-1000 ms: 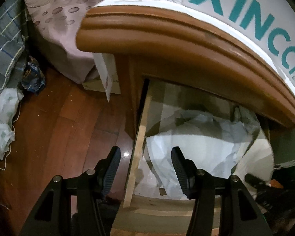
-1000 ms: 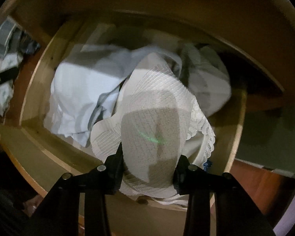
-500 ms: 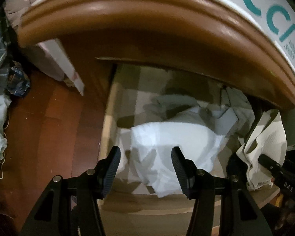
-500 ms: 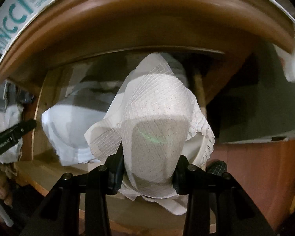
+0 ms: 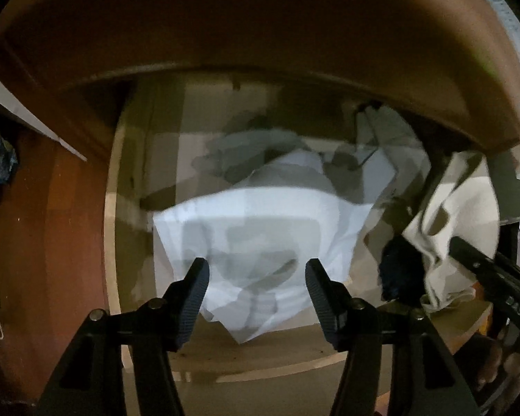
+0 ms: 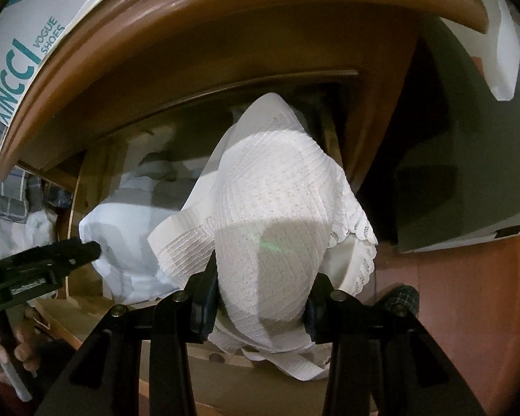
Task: Take underwear out of drawer
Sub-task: 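Grasp white cloth with the left gripper while the right holds the underwear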
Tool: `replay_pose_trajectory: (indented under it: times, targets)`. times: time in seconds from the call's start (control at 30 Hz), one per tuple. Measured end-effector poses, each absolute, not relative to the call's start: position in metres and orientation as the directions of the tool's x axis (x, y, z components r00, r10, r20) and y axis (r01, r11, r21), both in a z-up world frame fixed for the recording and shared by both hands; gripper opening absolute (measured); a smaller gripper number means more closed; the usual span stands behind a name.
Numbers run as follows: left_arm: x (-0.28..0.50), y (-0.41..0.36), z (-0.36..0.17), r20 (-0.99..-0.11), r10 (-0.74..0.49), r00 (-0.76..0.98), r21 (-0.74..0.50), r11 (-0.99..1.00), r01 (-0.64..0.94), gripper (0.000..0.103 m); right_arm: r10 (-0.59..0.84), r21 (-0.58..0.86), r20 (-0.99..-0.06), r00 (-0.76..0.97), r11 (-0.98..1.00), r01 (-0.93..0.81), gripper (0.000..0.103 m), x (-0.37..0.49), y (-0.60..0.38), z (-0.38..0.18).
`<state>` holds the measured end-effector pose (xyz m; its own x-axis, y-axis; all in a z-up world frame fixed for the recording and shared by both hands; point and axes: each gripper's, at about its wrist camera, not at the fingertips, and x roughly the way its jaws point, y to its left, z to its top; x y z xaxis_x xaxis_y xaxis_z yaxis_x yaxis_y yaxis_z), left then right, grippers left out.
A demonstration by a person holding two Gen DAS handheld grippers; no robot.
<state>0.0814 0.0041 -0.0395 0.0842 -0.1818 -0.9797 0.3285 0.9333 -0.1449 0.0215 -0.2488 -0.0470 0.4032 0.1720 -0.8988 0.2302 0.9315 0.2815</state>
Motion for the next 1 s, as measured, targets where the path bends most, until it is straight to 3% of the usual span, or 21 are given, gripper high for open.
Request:
replay_pose_trajectory:
  times: [0.33,0.7,1.0]
  targets:
    - [0.093,-0.01,-0.06,-0.987,-0.16,0.028,-0.144,0.943,0.301,0.068,0.213,0.323,-0.893,0.396,0.917,0.235,0.036,0.024,-0.25,-0.05]
    - [0.101,0.018,-0.087,-0.949,-0.308,-0.07,-0.301,0.949,-0.096,0.072,0.248,0.356,-0.889,0.385,0.904,0.239,0.037,0.026,-0.249,-0.054]
    - [0.115,0.015,-0.107,-0.953,-0.282,-0.113,-0.257,0.946,-0.195,0.077,0.254,0.356,-0.892,0.375,0.905,0.233,0.037,0.028,-0.252,-0.054]
